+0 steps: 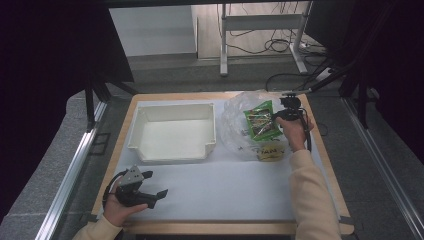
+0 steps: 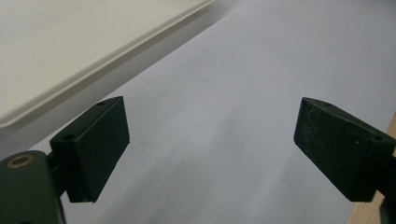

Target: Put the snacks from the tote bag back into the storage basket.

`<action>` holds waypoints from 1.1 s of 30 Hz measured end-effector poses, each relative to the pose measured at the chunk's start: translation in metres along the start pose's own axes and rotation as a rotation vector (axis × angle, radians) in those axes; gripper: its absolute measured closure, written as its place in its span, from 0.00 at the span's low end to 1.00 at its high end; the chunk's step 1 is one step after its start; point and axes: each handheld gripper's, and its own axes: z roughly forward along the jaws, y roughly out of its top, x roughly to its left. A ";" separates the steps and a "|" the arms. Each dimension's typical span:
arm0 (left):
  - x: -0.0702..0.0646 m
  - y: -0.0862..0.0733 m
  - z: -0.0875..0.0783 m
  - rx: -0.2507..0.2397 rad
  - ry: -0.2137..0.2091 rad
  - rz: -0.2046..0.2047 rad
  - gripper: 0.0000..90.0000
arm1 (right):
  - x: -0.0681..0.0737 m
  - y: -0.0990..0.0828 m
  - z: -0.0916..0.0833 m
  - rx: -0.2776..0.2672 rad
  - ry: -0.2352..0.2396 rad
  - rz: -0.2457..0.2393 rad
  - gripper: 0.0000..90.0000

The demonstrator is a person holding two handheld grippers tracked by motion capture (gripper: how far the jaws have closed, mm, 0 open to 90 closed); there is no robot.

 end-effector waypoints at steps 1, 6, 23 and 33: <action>0.000 0.000 0.000 -0.001 0.001 -0.001 0.12 | -0.001 0.000 -0.002 -0.006 0.006 0.003 1.00; 0.000 0.000 0.000 0.000 0.002 0.000 0.12 | -0.006 0.000 -0.011 -0.047 0.020 0.020 1.00; -0.001 0.000 0.000 0.003 0.007 0.005 0.12 | -0.019 -0.001 -0.032 -0.142 0.107 0.060 1.00; -0.001 0.000 0.000 0.003 0.008 0.006 0.12 | -0.018 -0.001 -0.041 -0.170 0.158 0.084 1.00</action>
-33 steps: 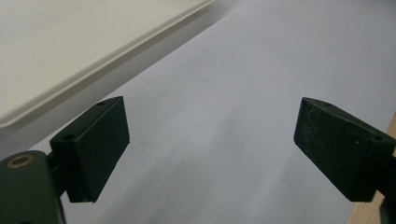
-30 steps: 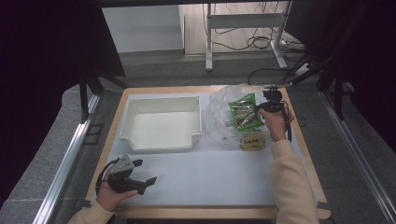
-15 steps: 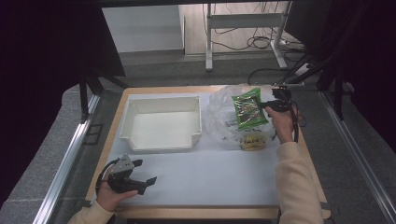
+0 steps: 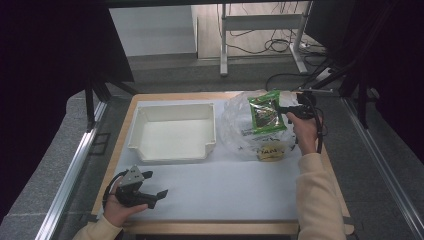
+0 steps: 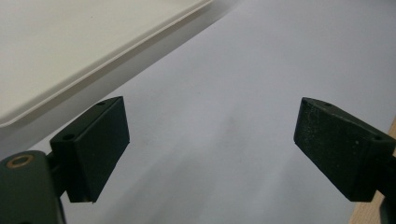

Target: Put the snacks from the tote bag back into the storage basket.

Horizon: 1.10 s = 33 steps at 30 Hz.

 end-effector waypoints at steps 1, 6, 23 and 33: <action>0.000 0.000 0.000 0.000 0.001 0.001 0.12 | 0.000 0.000 -0.001 -0.005 0.003 0.001 1.00; 0.000 0.000 0.000 0.002 0.001 0.000 0.12 | 0.002 0.000 -0.004 -0.018 0.029 0.005 1.00; 0.000 0.000 0.000 0.002 0.002 -0.001 0.12 | 0.009 -0.002 -0.011 -0.049 0.081 -0.002 1.00; -0.001 0.000 0.000 0.003 0.002 -0.001 0.12 | 0.010 -0.002 -0.014 -0.064 0.121 0.019 1.00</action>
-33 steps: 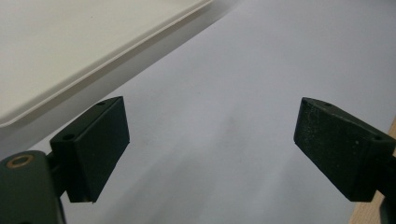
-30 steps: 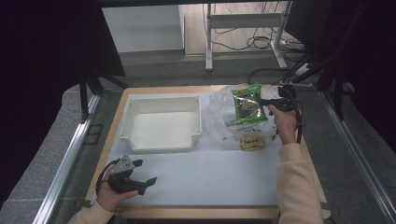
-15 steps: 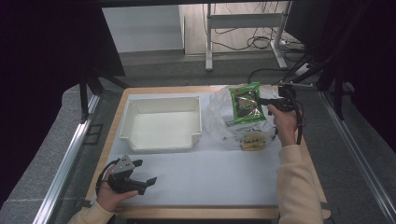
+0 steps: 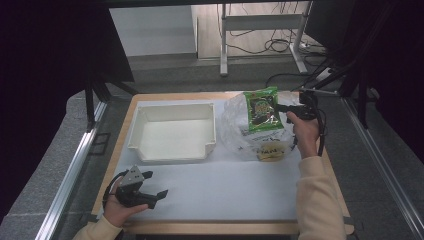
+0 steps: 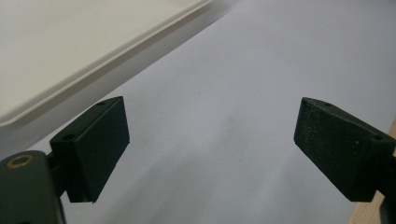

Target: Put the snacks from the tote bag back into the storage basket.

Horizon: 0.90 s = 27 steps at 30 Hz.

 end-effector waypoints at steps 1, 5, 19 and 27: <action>0.000 0.000 0.000 0.000 0.000 0.000 0.12 | 0.001 0.000 0.000 -0.002 0.001 -0.005 1.00; 0.000 0.000 0.000 0.000 0.000 0.000 0.12 | 0.007 0.000 0.000 -0.007 0.018 -0.014 1.00; 0.000 0.000 0.000 0.002 0.000 0.000 0.12 | 0.024 -0.002 0.003 -0.017 0.054 -0.041 1.00; 0.000 0.000 0.000 0.001 0.001 0.000 0.12 | 0.033 -0.003 0.007 -0.021 0.078 -0.052 1.00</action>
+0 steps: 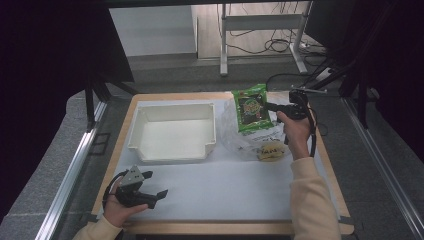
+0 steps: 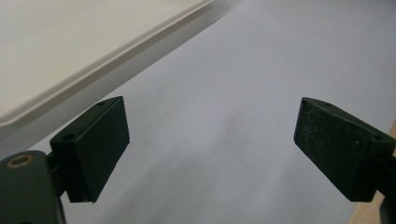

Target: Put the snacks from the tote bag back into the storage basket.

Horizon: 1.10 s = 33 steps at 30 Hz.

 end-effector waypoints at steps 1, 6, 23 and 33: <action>0.000 0.000 0.000 0.000 0.000 0.000 0.12 | 0.000 0.000 0.000 0.000 0.000 0.000 1.00; 0.000 0.000 0.000 0.000 0.001 0.000 0.12 | 0.006 -0.001 0.003 -0.004 0.013 -0.005 0.99; 0.000 0.000 0.000 -0.002 0.000 -0.002 0.12 | 0.023 -0.004 0.014 -0.011 0.070 -0.009 1.00; 0.001 0.000 -0.001 -0.011 0.002 -0.001 0.12 | 0.032 -0.004 0.023 -0.007 0.098 -0.007 1.00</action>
